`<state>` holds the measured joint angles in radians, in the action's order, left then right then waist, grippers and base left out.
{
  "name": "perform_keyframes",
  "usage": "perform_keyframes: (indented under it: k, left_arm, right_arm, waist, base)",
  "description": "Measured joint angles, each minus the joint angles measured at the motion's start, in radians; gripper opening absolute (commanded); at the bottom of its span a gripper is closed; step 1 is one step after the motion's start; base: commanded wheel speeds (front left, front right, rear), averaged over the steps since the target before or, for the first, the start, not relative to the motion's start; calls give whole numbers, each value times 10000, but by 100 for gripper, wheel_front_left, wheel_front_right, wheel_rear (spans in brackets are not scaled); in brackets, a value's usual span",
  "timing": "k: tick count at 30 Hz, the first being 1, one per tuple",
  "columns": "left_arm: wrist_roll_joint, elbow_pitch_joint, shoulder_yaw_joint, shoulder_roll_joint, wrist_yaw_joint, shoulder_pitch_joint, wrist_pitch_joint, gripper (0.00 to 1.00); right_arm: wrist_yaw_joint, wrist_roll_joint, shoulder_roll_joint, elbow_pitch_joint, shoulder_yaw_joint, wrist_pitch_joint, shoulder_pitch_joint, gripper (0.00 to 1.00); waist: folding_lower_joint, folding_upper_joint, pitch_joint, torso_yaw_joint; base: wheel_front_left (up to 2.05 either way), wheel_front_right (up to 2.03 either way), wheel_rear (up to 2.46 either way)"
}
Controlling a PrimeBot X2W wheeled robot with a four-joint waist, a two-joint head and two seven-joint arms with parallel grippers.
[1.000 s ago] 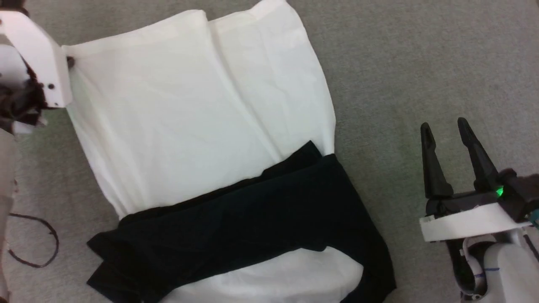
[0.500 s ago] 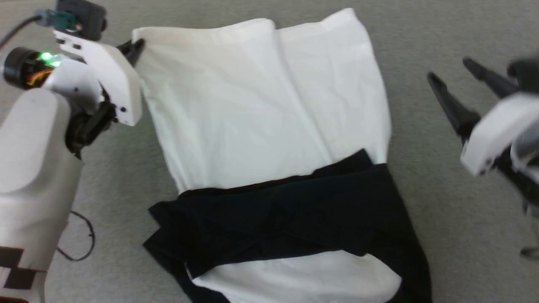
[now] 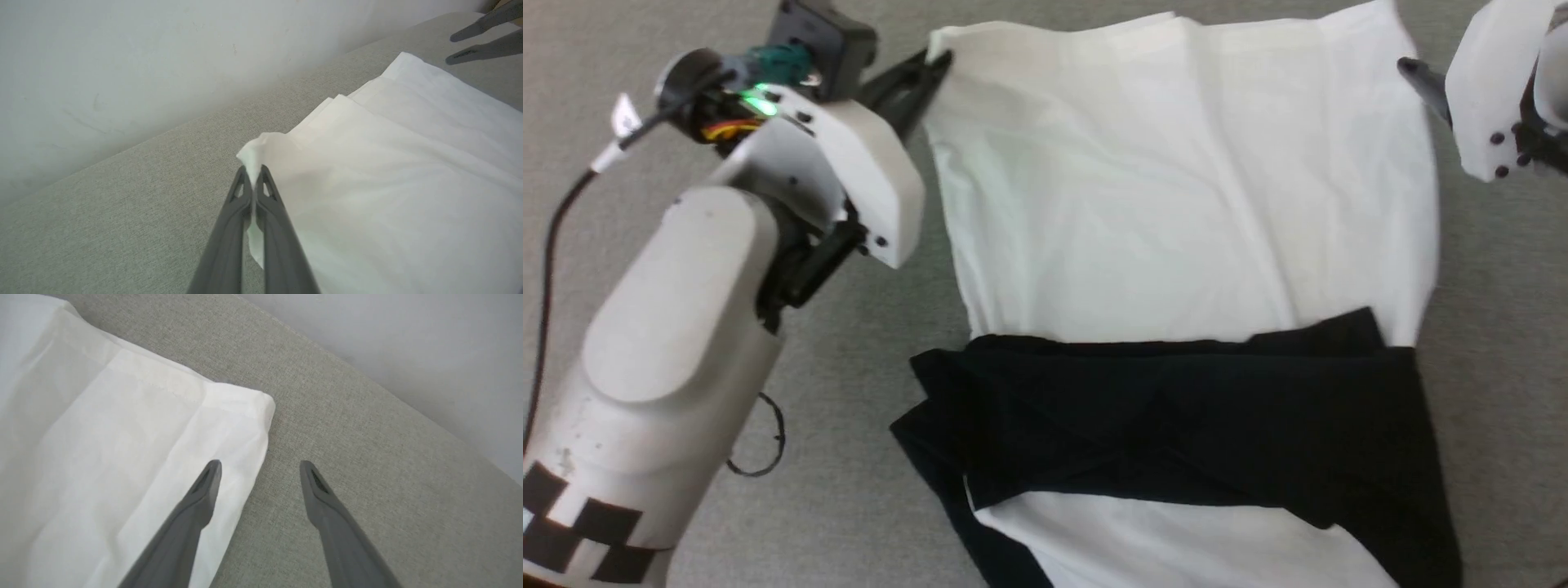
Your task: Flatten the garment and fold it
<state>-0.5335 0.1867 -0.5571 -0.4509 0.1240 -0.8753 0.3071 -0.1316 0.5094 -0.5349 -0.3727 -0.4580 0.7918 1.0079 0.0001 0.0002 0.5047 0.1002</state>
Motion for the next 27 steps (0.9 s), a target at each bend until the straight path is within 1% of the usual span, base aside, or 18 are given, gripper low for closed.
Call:
perform_keyframes:
  k: [7, 12, 13, 14, 18, 23, 27]
  left_arm:
    - [94, -236, -334, 291, 0, -14, -173, 0]
    - [107, -167, -412, 364, 0, -37, -274, 0]
    - [107, -125, -412, 368, 0, -37, -309, 0]
    - [107, -69, -410, 368, 0, -37, -360, 0]
    - [105, 219, -351, 330, -4, -37, -520, 0]
    - [102, 767, -134, 215, -42, -41, -899, 0]
    - [100, 1110, 6, 153, -148, -39, -1252, 0]
  right_arm:
    - [0, -15, -42, -1534, -1034, -48, 823, 100]
    - [2, 171, -253, -2017, -1674, -207, 1316, 100]
    - [2, 251, -301, -2057, -1793, -282, 1368, 46]
    - [2, 334, -330, -2094, -1921, -378, 1397, 0]
    - [-15, 462, -313, -2309, -2330, -1104, 1424, 0]
    - [-15, 408, -286, -3147, -2282, -2460, 1409, 0]
    - [-15, 408, -171, -3402, -2316, -3624, 1391, 0]
  waist:
    - [0, 0, 465, 628]
    - [-2, 0, 666, 875]
    - [-3, 0, 680, 892]
    - [-3, 0, 678, 891]
    - [-1, 0, 570, 800]
    - [-1, 0, 251, 549]
    - [-1, 0, -114, 296]
  base:
    - [0, 0, 0]
    - [0, 0, 0]
    - [0, 0, 0]
    - [0, 0, 0]
    - [0, 0, 0]
    - [0, 0, 0]
    - [0, 0, 0]
